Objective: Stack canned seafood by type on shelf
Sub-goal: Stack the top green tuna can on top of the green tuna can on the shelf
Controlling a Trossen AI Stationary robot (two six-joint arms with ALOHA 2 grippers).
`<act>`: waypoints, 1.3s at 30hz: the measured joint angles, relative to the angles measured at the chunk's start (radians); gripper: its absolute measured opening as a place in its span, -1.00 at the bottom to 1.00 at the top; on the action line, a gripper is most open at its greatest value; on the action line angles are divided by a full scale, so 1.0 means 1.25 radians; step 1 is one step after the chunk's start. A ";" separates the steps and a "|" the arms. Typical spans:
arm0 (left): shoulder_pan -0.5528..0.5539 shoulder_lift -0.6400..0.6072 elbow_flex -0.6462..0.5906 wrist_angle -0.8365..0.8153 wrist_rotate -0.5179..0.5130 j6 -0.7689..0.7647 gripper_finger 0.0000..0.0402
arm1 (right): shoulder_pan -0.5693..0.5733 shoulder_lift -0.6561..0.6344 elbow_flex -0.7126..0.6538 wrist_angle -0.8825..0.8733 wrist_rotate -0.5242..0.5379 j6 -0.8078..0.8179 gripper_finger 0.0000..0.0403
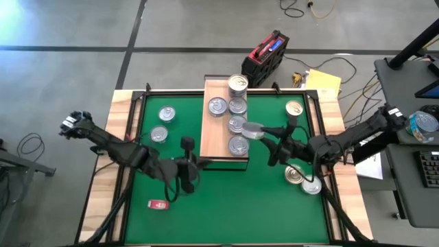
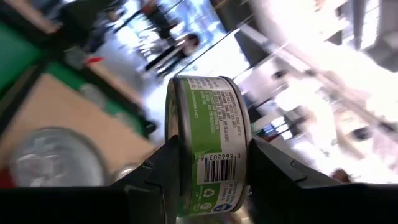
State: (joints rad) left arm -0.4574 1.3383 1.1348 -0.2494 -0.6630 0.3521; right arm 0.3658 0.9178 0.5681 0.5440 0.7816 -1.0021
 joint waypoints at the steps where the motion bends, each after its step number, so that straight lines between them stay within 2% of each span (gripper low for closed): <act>1: 0.011 -0.014 -0.015 0.025 0.009 0.008 -1.00 | 0.000 0.006 -0.021 0.068 0.000 -0.037 -0.31; 4: 0.060 -0.049 -0.057 0.104 0.101 0.025 -1.00 | 0.000 0.027 -0.071 0.208 0.000 -0.143 -0.31; 7: 0.127 -0.061 -0.086 0.159 0.242 0.033 -1.00 | -0.001 0.054 -0.085 0.239 -0.001 -0.283 -0.31; 9: 0.180 -0.061 -0.094 0.185 0.303 0.032 -1.00 | -0.003 0.068 -0.085 0.249 -0.001 -0.354 -0.31; 16: 0.325 -0.039 -0.096 0.320 0.321 0.023 -1.00 | -0.004 0.093 -0.079 0.248 0.019 -0.443 -0.31; 20: 0.375 -0.034 -0.087 0.345 0.321 0.025 -1.00 | -0.003 0.109 -0.080 0.235 0.002 -0.628 -0.31; 22: 0.397 -0.034 -0.082 0.345 0.321 0.025 -1.00 | -0.003 0.120 -0.080 0.245 -0.007 -0.674 -0.31; 26: 0.426 -0.032 -0.081 0.341 0.341 0.025 -1.00 | -0.003 0.129 -0.080 0.248 -0.006 -0.687 -0.31; 31: 0.437 -0.022 -0.082 0.310 0.416 0.038 -0.93 | -0.004 0.128 -0.080 0.249 0.014 -0.691 -0.31; 39: 0.437 0.002 -0.083 0.305 0.412 0.071 -0.75 | -0.027 0.125 -0.114 0.283 -0.029 -0.555 -0.31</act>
State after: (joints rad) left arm 0.0891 1.3406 1.0313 0.1313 -0.1478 0.4411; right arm 0.3326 1.0744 0.4256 0.8981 0.7459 -1.6954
